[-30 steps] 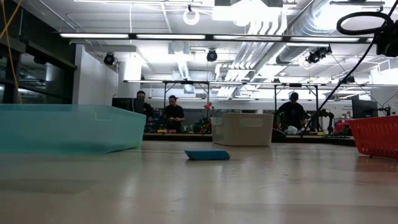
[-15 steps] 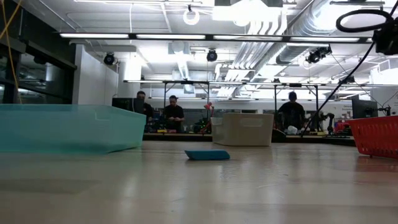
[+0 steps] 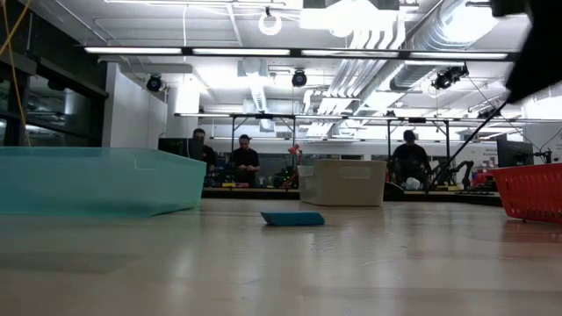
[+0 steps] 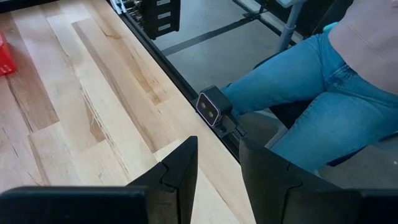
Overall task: Pick & Place School Supplies
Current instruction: Put the blue eraser into the red bin
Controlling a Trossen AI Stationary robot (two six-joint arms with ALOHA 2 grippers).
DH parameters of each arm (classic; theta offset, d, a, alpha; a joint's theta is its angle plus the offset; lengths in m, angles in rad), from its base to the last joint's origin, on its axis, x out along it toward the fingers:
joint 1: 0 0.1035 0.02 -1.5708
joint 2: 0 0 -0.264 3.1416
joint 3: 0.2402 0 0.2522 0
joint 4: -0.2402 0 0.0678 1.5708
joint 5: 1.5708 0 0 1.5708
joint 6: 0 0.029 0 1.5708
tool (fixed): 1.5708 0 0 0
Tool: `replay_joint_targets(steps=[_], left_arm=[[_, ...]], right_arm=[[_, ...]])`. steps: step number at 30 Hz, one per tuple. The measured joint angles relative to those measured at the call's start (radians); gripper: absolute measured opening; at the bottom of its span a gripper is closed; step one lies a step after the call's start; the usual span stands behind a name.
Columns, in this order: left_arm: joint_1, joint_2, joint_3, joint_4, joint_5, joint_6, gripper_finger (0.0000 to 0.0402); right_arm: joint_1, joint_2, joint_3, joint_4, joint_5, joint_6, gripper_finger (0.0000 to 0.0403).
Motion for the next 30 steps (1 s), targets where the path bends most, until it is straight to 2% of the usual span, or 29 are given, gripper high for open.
replay_joint_targets(steps=[6, 10, 16, 23, 28, 30], left_arm=[[0.0, 0.0, 0.0, 0.0, -0.027, 0.0, 0.0115], [0.0, 0.0, 0.0, 0.0, -0.103, -0.018, 0.0115], [0.0, 0.0, 0.0, -0.014, -0.213, -0.086, 0.0115], [0.005, 0.0, 0.0, -0.01, -0.219, -0.096, 0.0115], [0.031, 0.032, 0.001, -0.002, -0.306, -0.158, 0.0115], [0.052, 0.069, 0.0, -0.009, -0.308, -0.198, 0.0115]], right_arm=[[-0.108, 0.015, 0.0, 0.333, -0.012, -0.457, 0.0118], [-0.167, 0.014, 0.0, 0.386, -0.028, -0.619, 0.0118], [-0.214, 0.015, 0.0, 0.34, -0.03, -0.642, 0.0118], [-0.239, 0.015, 0.0, 0.356, -0.039, -0.648, 0.0118], [-0.239, 0.015, 0.0, 0.377, -0.066, -0.646, 0.0118], [-0.239, 0.015, 0.0, 0.375, -0.065, -0.648, 0.0118]])
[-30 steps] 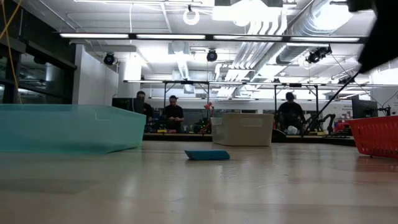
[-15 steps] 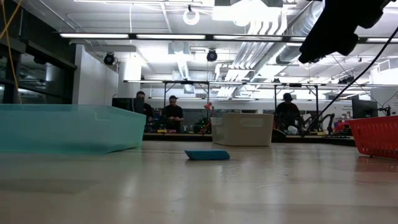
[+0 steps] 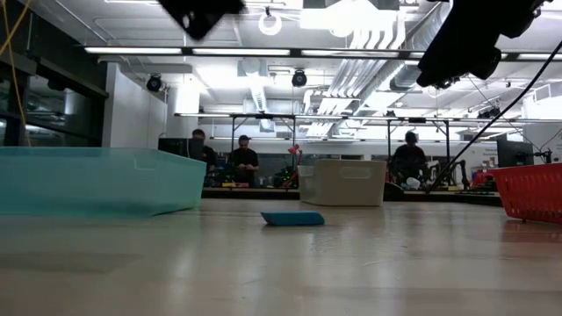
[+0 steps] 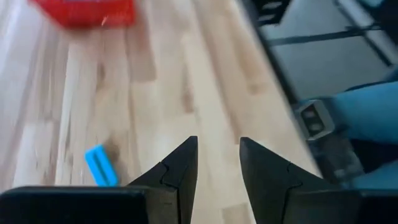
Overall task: Pick & Place School Supplies
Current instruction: Put the blue eraser into the red bin
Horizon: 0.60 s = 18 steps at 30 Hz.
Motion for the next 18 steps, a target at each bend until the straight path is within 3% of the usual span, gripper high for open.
replay_joint_targets(steps=[7, 13, 18], left_arm=[[0.079, 0.114, -0.001, 0.002, -0.084, -0.128, 0.0115], [0.126, 0.14, -0.001, 0.004, -0.151, -0.22, 0.0115], [0.135, 0.147, 0.0, -0.031, -0.274, -0.279, 0.0115]], right_arm=[[0.0, 0.0, 0.0, -0.002, 0.001, 0.0, 0.0118], [0.0, 0.0, 0.0, -0.003, 0.002, -0.002, 0.0118], [0.0, 0.0, 0.0, -0.003, 0.002, -0.032, 0.0118]])
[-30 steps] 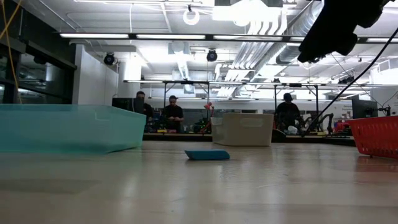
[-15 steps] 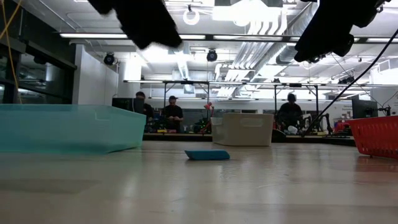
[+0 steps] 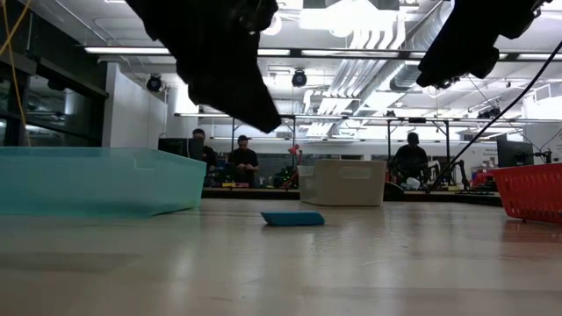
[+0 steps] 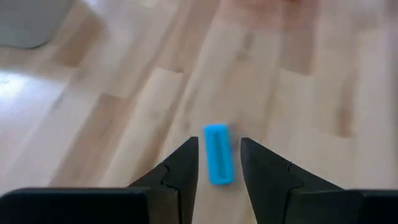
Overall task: Pick & Place School Supplies
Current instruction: Put the blue eraser into the red bin
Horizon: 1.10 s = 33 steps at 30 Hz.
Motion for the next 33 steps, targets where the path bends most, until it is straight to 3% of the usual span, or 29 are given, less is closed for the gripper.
replay_joint_targets(steps=[7, 17, 22, 27, 33], left_arm=[[-0.02, 0.059, 0.0, 0.011, -0.036, -0.002, 0.0115], [0.013, 0.085, -0.001, 0.04, 0.063, -0.059, 0.0118], [0.032, 0.109, 0.0, 0.055, 0.154, -0.064, 0.015], [0.042, 0.132, -0.001, 0.055, 0.177, -0.066, 0.0196], [0.075, 0.132, -0.001, 0.057, 0.191, -0.054, 0.0208]], right_arm=[[0.002, 0.0, 0.0, 0.002, 0.001, -0.041, 0.0118], [0.002, 0.0, 0.0, 0.002, -0.002, -0.046, 0.0118], [0.002, 0.0, 0.0, 0.002, -0.002, -0.046, 0.0118], [0.002, 0.0, -0.001, 0.0, -0.008, -0.045, 0.0118], [0.01, 0.001, -0.001, 0.0, -0.026, -0.046, 0.0118]])
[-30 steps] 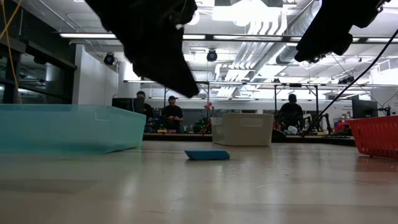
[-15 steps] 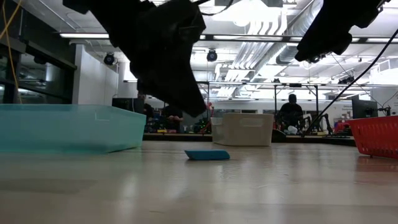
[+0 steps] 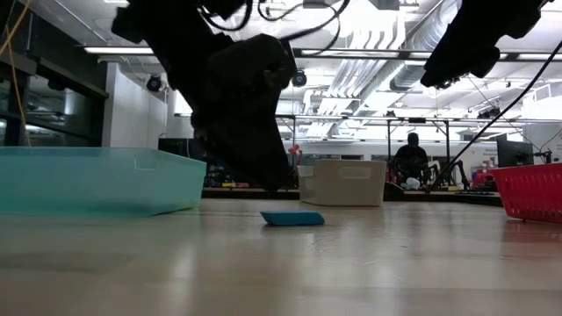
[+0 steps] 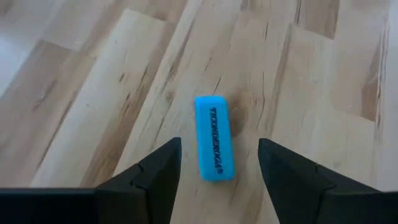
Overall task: Pick & Place School Supplies
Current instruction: Put the blue eraser into the red bin
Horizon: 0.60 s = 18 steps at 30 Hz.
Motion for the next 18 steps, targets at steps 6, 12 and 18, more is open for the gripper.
replay_joint_targets(steps=[6, 12, 18], left_arm=[[0.043, 0.02, -0.001, 0.001, 0.098, 0.0, 0.0209], [0.074, 0.047, 0.002, 0.02, 0.199, -0.001, 0.0209], [0.088, 0.066, 0.002, 0.053, 0.269, 0.0, 0.0209]], right_arm=[[0.026, 0.0, 0.0, 0.002, 0.001, 0.002, 0.0118], [0.048, 0.0, 0.0, 0.004, 0.004, 0.003, 0.0118], [0.052, 0.0, -0.001, 0.01, 0.005, 0.003, 0.0118]])
